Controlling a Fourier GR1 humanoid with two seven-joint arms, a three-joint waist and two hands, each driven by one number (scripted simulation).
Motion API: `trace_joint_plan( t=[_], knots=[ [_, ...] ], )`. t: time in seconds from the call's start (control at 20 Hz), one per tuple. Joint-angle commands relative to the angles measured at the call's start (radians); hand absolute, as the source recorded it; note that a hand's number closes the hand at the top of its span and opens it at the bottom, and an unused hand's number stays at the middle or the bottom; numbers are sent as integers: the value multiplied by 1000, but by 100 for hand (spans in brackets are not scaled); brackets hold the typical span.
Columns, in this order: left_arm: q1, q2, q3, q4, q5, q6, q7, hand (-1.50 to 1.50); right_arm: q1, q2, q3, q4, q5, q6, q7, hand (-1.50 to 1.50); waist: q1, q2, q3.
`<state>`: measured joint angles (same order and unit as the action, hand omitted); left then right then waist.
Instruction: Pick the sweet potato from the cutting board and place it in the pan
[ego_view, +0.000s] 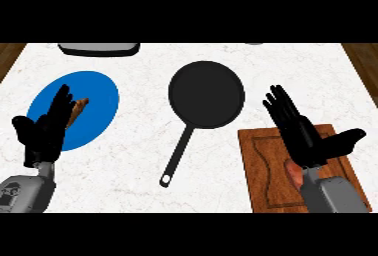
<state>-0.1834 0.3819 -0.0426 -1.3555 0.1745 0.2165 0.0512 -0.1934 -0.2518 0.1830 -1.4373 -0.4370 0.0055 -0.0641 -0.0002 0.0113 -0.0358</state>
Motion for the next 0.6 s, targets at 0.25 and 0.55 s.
trace_joint_plan(
  t=[0.25, 0.55],
  knots=[
    [-79, -53, -5, -66, 52, -20, 20, 0, -199, -147, 14, -86, -271, 583, -2, 150, 46, -10, 42],
    [-34, -88, -10, -104, 84, -5, 72, 0, -73, -523, -192, 30, 20, 856, -380, -150, -8, -7, 44]
  ],
)
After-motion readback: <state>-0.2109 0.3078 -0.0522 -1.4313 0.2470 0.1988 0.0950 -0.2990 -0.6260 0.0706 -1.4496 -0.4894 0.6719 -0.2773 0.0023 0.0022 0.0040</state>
